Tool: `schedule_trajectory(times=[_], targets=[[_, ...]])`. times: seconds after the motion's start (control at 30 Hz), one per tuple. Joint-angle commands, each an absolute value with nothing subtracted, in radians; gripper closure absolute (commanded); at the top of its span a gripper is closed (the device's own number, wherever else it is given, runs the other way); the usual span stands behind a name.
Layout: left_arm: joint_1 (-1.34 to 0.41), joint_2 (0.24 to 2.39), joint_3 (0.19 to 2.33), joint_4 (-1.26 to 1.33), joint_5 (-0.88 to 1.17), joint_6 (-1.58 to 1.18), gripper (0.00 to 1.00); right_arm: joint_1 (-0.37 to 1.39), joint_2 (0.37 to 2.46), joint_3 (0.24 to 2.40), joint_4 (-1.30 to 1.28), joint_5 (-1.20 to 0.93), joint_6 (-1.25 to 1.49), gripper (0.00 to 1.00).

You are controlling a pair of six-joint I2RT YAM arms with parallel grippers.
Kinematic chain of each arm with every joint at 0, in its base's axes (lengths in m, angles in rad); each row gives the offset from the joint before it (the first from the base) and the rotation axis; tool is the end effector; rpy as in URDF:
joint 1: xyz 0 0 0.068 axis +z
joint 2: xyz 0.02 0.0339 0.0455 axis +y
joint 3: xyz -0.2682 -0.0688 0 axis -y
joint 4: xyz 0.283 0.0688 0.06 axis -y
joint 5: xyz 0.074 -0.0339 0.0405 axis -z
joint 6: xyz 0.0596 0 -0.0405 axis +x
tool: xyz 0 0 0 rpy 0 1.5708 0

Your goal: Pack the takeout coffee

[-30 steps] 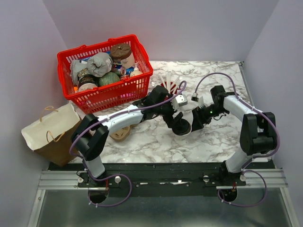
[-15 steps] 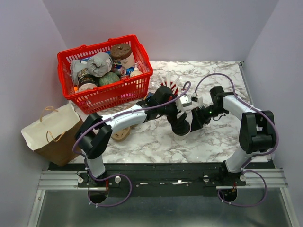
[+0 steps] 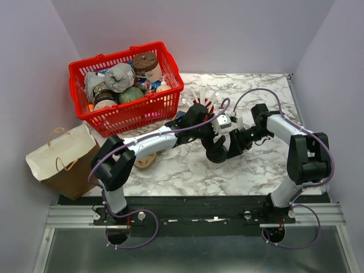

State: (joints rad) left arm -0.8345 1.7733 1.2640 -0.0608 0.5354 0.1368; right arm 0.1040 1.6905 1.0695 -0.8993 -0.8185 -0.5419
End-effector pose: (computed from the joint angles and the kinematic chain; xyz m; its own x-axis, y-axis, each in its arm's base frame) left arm 0.2835 -0.3581 0.2230 -0.2328 0.4315 -0.8715 0.9665 0.2024 -0.1580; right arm 0.3166 0.0768 0.1493 -0.7955 -0.4374 -0.4193 -0.6045 0.5255 0.5987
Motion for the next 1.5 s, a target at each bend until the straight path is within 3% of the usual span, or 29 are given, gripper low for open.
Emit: schedule_trajectory(times=[0.0,0.17,0.47,0.77,1.03,1.47], targets=[[-0.841,1.772,1.259,-0.051,0.551,0.141,0.1,0.109,1.697,1.085,-0.893,-0.83,-0.532,0.17],[-0.833,1.743,1.273,-0.051,0.543,0.16,0.09,0.109,1.668,1.091,-0.893,-0.799,-0.535,0.14],[-0.804,1.7,1.384,-0.11,0.632,0.192,0.06,0.095,1.568,1.101,-0.899,-0.692,-0.537,0.0],[-0.75,1.582,1.207,-0.066,0.581,0.092,0.06,0.063,1.508,1.164,-0.979,-0.692,-0.574,0.0],[-0.69,1.557,1.095,-0.014,0.617,0.005,0.08,0.067,1.493,1.212,-1.025,-0.951,-0.562,0.0],[-0.69,1.606,1.06,0.09,0.683,-0.098,0.08,0.14,1.592,1.21,-1.037,-0.893,-0.417,0.01]])
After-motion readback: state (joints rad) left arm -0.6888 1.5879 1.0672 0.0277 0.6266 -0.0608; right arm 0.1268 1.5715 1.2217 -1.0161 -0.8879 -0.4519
